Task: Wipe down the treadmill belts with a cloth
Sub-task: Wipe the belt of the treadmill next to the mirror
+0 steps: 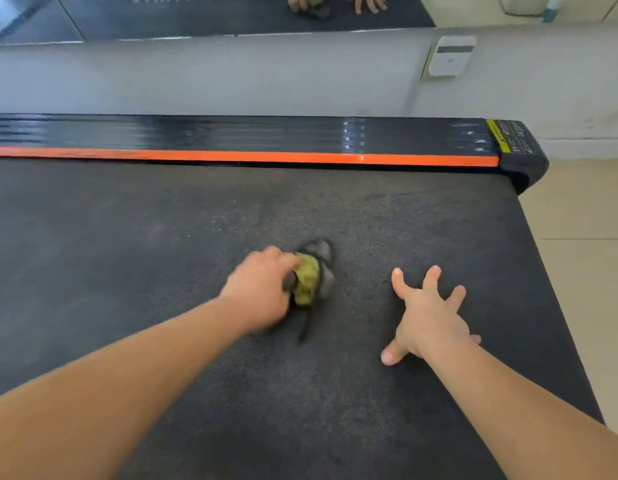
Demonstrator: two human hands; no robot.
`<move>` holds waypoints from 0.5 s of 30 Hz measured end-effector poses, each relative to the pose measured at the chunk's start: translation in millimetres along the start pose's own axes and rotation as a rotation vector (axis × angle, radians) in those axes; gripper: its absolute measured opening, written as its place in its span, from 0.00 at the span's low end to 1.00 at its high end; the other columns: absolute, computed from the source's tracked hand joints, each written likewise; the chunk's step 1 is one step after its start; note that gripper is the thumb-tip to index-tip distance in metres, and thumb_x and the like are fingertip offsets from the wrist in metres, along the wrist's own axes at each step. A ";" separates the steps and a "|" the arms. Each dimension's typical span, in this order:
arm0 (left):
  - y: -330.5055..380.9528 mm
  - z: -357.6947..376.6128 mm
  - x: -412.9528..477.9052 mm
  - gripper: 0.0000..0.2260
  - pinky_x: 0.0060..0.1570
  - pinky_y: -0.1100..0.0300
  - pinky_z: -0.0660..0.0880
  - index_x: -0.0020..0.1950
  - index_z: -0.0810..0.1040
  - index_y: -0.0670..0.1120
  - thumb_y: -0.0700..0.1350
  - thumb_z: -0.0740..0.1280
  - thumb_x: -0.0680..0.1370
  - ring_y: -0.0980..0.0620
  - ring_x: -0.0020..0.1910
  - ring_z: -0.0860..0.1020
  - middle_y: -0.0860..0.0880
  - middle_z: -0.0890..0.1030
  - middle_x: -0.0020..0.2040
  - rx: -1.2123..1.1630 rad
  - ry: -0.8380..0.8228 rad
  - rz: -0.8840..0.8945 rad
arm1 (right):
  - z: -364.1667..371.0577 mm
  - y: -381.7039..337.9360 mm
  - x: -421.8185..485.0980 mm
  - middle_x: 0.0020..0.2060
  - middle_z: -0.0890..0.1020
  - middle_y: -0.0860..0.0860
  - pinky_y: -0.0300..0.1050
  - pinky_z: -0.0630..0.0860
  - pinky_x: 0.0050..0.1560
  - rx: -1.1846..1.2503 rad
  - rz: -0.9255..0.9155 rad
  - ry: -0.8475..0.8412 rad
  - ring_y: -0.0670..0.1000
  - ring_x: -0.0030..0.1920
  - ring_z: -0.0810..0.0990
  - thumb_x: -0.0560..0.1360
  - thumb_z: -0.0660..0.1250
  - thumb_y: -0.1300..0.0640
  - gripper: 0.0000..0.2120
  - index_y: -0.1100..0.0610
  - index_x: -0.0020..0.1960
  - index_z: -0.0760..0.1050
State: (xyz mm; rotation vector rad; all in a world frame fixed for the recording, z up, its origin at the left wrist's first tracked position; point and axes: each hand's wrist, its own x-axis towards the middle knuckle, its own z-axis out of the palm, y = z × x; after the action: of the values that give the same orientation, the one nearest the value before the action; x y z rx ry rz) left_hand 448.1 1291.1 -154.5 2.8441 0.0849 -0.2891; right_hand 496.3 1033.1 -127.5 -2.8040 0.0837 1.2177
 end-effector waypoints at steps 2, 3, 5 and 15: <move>-0.1 3.7 7.1 0.19 0.55 0.48 0.76 0.68 0.74 0.51 0.47 0.66 0.77 0.40 0.60 0.74 0.47 0.74 0.59 -0.044 0.139 -0.243 | 0.4 -0.8 -0.2 0.77 0.25 0.48 0.85 0.60 0.65 -0.004 0.006 -0.008 0.68 0.79 0.29 0.59 0.87 0.48 0.73 0.29 0.77 0.32; 15.4 10.9 -1.2 0.19 0.56 0.48 0.76 0.67 0.73 0.51 0.49 0.67 0.77 0.41 0.59 0.73 0.47 0.73 0.59 -0.018 0.148 -0.252 | -0.1 -1.2 -0.4 0.77 0.24 0.48 0.85 0.60 0.65 -0.009 0.010 -0.010 0.68 0.79 0.29 0.59 0.87 0.48 0.73 0.28 0.77 0.31; 53.1 27.2 -36.4 0.19 0.58 0.48 0.76 0.66 0.72 0.53 0.54 0.66 0.75 0.44 0.57 0.73 0.50 0.72 0.58 -0.015 0.053 -0.047 | -1.9 -2.3 -2.3 0.77 0.24 0.48 0.85 0.60 0.66 0.000 0.018 -0.010 0.67 0.78 0.29 0.60 0.87 0.49 0.72 0.28 0.77 0.31; -2.0 0.3 -8.6 0.19 0.54 0.48 0.77 0.66 0.74 0.51 0.53 0.67 0.76 0.41 0.59 0.76 0.47 0.75 0.59 -0.027 0.188 -0.364 | 0.0 -0.3 0.5 0.78 0.25 0.47 0.84 0.59 0.67 -0.005 0.008 -0.009 0.67 0.79 0.30 0.59 0.87 0.49 0.72 0.30 0.78 0.32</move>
State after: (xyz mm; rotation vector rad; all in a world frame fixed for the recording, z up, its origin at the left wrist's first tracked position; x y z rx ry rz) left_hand 439.5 1292.7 -153.6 2.8078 0.6426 -0.0898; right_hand 496.7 1033.4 -127.8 -2.8048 0.0910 1.2342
